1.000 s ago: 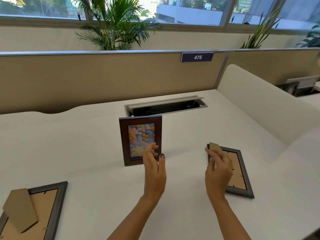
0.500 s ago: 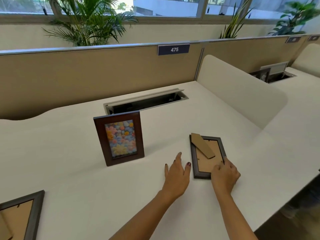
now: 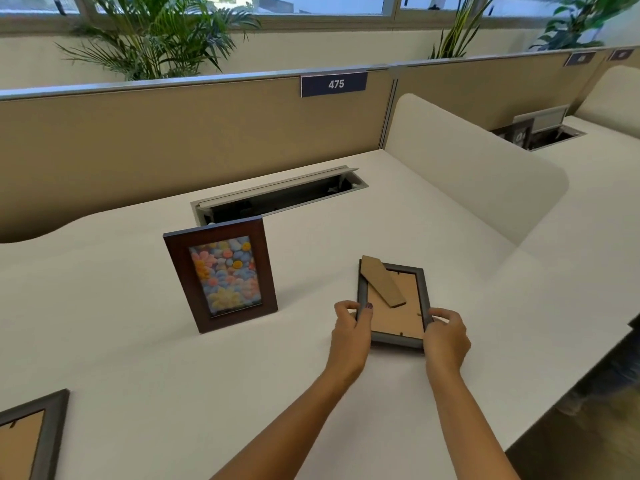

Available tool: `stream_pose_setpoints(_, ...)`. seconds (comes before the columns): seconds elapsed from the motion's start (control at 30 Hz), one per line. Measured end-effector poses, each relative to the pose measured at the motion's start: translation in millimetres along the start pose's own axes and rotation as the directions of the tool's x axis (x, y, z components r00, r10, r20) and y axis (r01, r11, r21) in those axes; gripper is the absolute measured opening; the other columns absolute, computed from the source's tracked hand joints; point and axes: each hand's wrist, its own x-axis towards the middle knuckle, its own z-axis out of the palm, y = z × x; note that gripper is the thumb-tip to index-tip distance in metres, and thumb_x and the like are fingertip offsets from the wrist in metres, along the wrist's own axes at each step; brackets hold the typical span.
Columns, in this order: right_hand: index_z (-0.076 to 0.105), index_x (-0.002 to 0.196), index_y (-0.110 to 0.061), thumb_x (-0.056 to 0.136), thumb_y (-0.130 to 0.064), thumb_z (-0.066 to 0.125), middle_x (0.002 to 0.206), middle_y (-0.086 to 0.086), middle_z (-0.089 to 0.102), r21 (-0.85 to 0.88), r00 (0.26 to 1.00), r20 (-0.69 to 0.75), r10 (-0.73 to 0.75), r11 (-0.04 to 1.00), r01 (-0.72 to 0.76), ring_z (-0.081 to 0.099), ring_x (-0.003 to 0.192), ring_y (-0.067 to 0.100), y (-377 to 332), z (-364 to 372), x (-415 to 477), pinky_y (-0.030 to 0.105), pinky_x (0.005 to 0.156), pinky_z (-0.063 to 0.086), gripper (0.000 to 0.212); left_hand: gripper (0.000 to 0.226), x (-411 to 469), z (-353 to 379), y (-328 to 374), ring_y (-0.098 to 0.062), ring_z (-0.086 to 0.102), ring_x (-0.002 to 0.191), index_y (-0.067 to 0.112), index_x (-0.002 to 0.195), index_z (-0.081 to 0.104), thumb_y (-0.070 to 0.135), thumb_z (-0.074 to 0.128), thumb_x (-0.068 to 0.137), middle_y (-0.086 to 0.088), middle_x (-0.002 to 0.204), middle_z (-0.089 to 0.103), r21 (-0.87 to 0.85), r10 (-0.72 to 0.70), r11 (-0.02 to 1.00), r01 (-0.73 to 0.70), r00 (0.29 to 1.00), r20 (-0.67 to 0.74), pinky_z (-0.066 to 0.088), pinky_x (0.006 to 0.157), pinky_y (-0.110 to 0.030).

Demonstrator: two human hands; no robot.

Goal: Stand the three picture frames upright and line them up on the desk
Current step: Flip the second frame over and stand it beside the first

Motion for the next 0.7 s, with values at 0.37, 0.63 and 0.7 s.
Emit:
stream_pose_setpoints(0.37,0.071,0.102,-0.023,0.079,0.014,0.059,0.104,0.003,0.07,0.312,0.924,0.255,-0.284,0.929,0.199,0.066,0.096,0.014,-7.6,-20.6,-22.7,0.012,0.072,0.053,0.045,0.018,-9.6,-50.3,23.4,-0.013,0.069,0.087,0.021,0.098,0.072,0.018,0.064,0.082,0.0,0.103,0.069,-0.137,-0.02,0.991,-0.008,0.98,-0.196,0.054,0.084,-0.026)
stream_pose_setpoints(0.63,0.063,0.094,-0.017,0.079,0.005,0.068,0.097,0.0,0.068,0.186,0.762,0.053,-0.645,0.756,0.627,0.063,0.095,0.013,-17.0,-11.8,-48.6,0.017,0.089,0.05,0.027,0.013,-14.0,-70.8,52.9,-0.023,0.072,0.08,0.0,0.091,0.071,0.007,0.065,0.082,-0.014,0.097,0.07,-0.317,-0.096,0.945,0.083,0.995,-0.028,0.058,0.08,-0.026)
stream_pose_setpoints(0.7,0.062,0.091,-0.018,0.08,0.004,0.067,0.091,-0.002,0.068,0.258,0.766,0.07,-0.639,0.753,0.605,0.064,0.091,0.013,-22.2,-13.1,-46.7,0.024,0.086,0.052,0.025,0.016,-12.5,-75.7,58.6,-0.022,0.072,0.08,0.001,0.092,0.07,0.013,0.063,0.084,-0.011,0.094,0.071,-0.328,-0.054,0.944,0.042,0.998,-0.025,0.057,0.08,-0.026)
